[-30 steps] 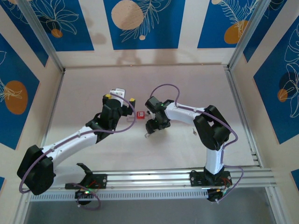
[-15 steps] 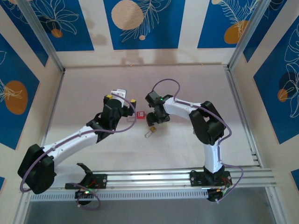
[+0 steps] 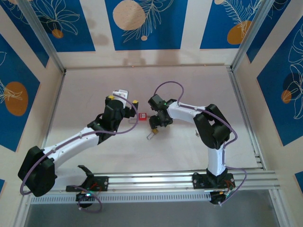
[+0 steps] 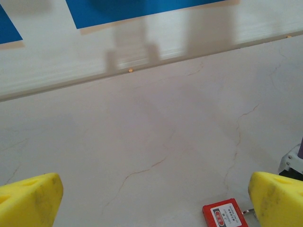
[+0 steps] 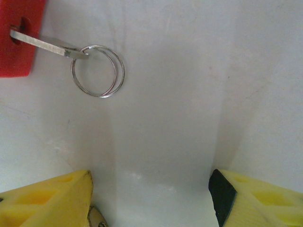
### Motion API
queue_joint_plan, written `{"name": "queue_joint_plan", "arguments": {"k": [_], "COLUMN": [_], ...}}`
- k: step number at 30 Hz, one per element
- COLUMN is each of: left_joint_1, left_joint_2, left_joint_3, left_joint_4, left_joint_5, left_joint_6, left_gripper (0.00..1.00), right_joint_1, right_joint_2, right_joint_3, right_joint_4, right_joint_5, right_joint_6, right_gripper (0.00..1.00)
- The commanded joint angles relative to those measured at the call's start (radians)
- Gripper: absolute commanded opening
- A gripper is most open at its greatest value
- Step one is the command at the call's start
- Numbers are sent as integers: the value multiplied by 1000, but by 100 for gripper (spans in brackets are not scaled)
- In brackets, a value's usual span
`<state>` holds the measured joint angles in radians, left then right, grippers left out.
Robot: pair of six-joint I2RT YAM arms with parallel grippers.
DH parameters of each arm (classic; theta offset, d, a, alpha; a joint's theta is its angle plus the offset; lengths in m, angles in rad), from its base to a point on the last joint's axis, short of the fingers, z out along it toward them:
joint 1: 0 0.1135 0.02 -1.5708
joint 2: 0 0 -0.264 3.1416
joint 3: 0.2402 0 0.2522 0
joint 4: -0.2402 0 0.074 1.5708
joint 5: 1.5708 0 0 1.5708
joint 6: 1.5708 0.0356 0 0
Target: Unlock with the key
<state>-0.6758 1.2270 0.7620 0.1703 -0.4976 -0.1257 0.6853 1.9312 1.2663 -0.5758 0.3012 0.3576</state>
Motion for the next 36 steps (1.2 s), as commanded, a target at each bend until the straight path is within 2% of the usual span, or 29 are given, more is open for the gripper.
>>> {"name": "queue_joint_plan", "arguments": {"k": [1, 18, 23, 26, 32, 36], "left_joint_1": [9, 10, 9, 8, -26, -69], "left_joint_2": [3, 2, -1, -5, 1, 15], "left_joint_3": [31, 34, 35, 40, 61, 74], "left_joint_4": [-2, -5, -6, -15, -51, -67], "left_joint_5": [16, 26, 29, 51, 139, 188], "left_joint_6": [-7, -8, -8, -13, -43, -45], "left_gripper": [100, 100, 100, 100, 100, 100], "right_joint_1": [10, 19, -7, -78, -289, -434], "right_joint_2": [-1, -23, -87, -178, -407, -553], "right_joint_3": [-44, -22, -35, -80, -282, -435], "right_joint_4": [-120, -157, -166, -167, -97, -19], "right_joint_5": [20, 44, 58, 74, 50, -55], "right_joint_6": [7, 4, 14, 43, 171, 246], "right_gripper": [68, 68, 68, 67, 62, 57]}}
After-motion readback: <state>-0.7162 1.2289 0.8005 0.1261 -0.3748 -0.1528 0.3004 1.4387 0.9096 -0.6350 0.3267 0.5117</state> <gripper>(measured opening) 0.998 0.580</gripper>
